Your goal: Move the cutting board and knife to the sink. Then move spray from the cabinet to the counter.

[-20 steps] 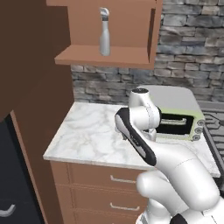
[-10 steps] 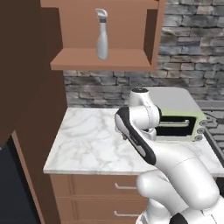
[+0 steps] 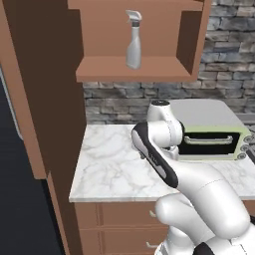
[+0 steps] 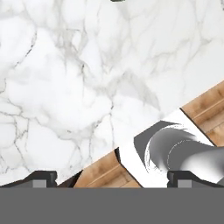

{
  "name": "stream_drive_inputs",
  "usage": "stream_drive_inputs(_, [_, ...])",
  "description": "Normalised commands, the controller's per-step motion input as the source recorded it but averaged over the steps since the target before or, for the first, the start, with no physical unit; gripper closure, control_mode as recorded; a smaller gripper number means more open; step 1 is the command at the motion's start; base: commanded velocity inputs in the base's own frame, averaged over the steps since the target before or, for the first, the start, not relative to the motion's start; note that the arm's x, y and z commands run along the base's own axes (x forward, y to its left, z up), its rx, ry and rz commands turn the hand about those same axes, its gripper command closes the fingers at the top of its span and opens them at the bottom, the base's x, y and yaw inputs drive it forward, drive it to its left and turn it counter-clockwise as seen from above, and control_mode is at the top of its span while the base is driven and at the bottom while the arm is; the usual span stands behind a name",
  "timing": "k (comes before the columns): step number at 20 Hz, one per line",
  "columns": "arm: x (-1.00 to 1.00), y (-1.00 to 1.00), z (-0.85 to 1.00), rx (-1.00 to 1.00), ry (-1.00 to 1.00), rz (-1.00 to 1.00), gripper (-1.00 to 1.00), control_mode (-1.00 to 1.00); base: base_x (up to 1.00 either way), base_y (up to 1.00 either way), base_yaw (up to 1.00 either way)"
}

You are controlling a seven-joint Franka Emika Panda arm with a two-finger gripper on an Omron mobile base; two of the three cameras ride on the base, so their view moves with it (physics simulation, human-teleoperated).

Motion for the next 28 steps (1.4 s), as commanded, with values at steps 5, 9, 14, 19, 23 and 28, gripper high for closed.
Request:
stream_drive_inputs(5, [0.00,0.00,0.00,0.00,0.00,0.00,-1.00,1.00,0.48,0.17,-0.14])
stream_drive_inputs(9, [0.00,0.00,0.00,0.00,0.00,0.00,-1.00,1.00,0.57,0.34,-0.20])
stream_drive_inputs(14, [0.00,0.00,0.00,0.00,0.00,0.00,-1.00,1.00,0.71,0.44,-0.09])
stream_drive_inputs(19, [0.49,0.09,0.01,0.00,-0.10,0.14,-1.00,-1.00,0.00,0.00,0.00])
stream_drive_inputs(23, [0.29,0.00,0.20,-0.01,-0.31,0.22,-1.00,-1.00,0.00,0.00,0.00])
stream_drive_inputs(28, [0.16,-0.07,0.44,-0.01,-0.31,0.26,-1.00,-1.00,0.00,0.00,0.00])
